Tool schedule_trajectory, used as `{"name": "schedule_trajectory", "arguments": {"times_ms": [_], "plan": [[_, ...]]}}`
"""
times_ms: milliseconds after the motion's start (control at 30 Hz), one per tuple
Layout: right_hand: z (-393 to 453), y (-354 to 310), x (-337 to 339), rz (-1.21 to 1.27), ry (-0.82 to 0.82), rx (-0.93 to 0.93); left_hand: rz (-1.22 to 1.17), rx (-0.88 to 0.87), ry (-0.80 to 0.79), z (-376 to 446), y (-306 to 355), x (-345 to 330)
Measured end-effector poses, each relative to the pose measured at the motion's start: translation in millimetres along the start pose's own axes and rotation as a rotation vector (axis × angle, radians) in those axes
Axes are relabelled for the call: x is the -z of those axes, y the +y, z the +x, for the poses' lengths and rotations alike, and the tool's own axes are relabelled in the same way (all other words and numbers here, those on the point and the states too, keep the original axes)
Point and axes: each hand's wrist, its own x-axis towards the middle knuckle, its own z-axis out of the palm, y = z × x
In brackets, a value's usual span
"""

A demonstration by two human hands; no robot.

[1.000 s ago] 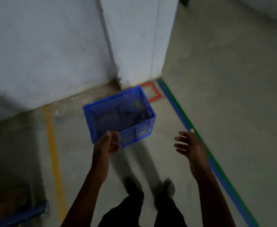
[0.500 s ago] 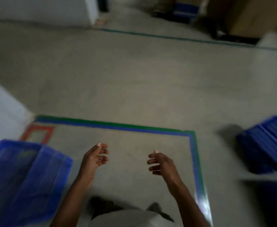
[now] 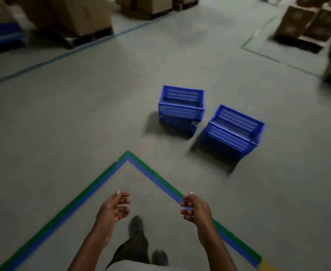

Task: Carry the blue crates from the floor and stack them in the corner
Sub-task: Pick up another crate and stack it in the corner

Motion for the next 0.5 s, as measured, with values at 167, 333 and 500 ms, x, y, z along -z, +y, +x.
{"name": "schedule_trajectory", "arguments": {"times_ms": [167, 333, 500], "plan": [[60, -18, 30, 0.117, 0.167, -0.027, 0.027, -0.005, -0.124, 83, 48, -63], [137, -77, 15, 0.187, 0.252, -0.015, 0.053, 0.022, -0.223, 172, 105, -108], [209, -166, -19, 0.208, 0.273, 0.028, 0.114, -0.033, -0.279, 265, 189, -137]]}}
